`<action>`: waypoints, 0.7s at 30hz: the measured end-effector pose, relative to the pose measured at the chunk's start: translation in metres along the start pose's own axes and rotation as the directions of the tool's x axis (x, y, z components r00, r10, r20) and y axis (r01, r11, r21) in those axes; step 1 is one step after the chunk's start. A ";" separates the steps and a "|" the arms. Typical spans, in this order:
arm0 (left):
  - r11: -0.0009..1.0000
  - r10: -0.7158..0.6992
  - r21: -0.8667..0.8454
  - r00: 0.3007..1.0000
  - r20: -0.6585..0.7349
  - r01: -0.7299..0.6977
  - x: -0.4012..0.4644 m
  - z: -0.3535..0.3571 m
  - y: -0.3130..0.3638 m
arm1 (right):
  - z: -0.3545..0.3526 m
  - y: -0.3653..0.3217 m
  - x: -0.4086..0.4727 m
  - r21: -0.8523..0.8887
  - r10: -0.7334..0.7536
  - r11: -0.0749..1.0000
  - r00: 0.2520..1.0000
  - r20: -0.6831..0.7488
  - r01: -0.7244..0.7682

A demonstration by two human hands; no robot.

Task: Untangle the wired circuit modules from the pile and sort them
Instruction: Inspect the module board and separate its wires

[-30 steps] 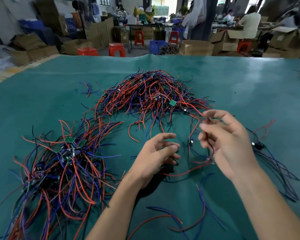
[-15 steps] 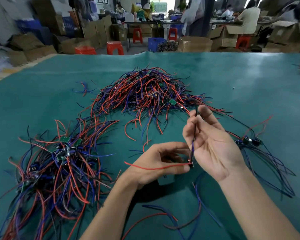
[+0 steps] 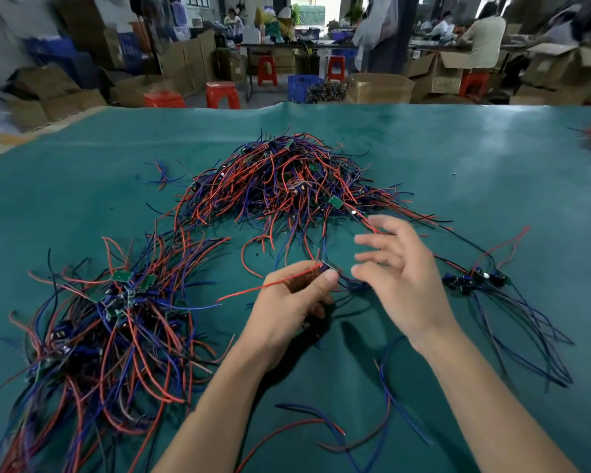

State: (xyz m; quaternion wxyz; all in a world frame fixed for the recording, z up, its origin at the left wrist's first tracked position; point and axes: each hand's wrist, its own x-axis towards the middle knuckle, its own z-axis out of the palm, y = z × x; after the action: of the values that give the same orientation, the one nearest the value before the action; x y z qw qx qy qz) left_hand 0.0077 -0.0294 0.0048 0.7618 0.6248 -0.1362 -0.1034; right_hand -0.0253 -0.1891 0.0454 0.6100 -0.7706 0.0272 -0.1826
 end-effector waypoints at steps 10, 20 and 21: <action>0.999 -0.004 -0.037 0.998 -0.060 0.002 0.002 -0.001 -0.002 | -0.003 0.000 0.001 -0.035 -0.138 0.990 0.984 -0.109 0.135; 0.982 -0.004 -0.189 0.995 -0.100 -0.015 0.003 0.001 0.001 | 0.011 -0.011 -0.003 0.597 0.354 0.702 0.918 0.181 -0.388; 0.982 0.004 -0.189 0.994 -0.105 -0.024 0.002 0.001 0.000 | 0.015 -0.009 -0.004 0.586 0.379 0.687 0.900 0.217 -0.430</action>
State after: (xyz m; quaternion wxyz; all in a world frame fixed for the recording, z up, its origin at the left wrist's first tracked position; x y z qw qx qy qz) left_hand 0.0092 -0.0311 0.0052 0.8248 0.5527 -0.0904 -0.0778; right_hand -0.0261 -0.1718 0.0497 0.8544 -0.5075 0.1109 -0.0119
